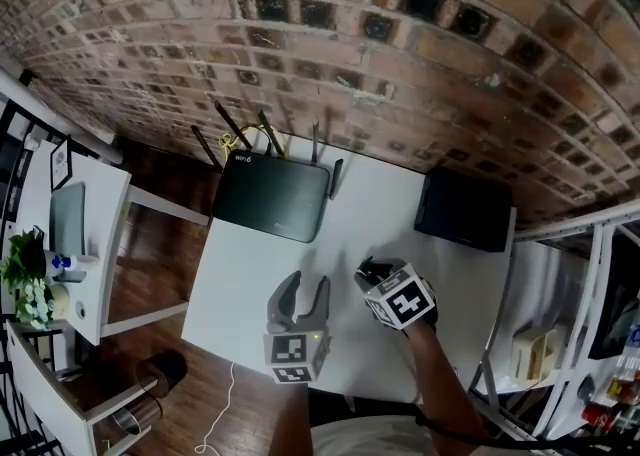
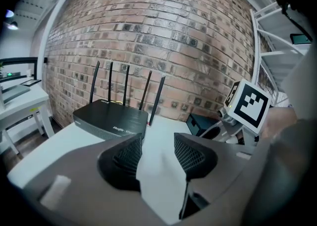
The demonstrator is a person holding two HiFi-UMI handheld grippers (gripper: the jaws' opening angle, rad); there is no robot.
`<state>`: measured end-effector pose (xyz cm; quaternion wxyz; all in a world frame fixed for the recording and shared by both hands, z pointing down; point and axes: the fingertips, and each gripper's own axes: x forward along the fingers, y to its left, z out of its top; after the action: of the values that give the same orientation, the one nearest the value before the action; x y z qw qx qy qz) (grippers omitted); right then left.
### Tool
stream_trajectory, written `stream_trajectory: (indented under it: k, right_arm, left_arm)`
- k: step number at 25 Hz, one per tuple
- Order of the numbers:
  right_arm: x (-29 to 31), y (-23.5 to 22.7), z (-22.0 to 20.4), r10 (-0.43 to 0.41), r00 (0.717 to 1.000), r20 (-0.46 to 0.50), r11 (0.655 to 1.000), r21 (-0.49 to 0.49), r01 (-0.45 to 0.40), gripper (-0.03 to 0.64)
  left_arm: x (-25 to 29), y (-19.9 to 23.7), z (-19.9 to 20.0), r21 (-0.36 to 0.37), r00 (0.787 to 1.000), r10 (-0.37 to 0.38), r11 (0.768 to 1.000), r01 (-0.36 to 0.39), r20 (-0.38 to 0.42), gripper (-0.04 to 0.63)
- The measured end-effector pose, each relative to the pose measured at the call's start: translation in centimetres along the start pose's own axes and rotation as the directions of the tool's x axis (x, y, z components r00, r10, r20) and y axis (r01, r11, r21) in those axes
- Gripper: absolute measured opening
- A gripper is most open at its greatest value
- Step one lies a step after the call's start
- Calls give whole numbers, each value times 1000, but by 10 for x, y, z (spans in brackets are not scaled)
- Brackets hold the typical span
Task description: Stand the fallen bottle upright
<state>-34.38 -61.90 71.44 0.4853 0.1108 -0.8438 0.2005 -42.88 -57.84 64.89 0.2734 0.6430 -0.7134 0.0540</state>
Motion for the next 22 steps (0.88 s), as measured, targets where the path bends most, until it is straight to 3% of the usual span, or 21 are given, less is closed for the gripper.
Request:
stream_trajectory:
  k: [9,18,22]
  right_arm:
    - [-60,11,5,19,982,188,997,-76,-4,83]
    - [-114,37,-48,134,936,327,949,-315,-26,83]
    - [-124,32,-64,84,925,369,958,-284,27,84]
  left_arm:
    - [-18,-28,55,21,995,-46,999,45,89,221]
    - [-53,-72,78,112,983,-115,989,99,142,219]
    - [-74,-88,81,133,981,-117,986,96,158,219]
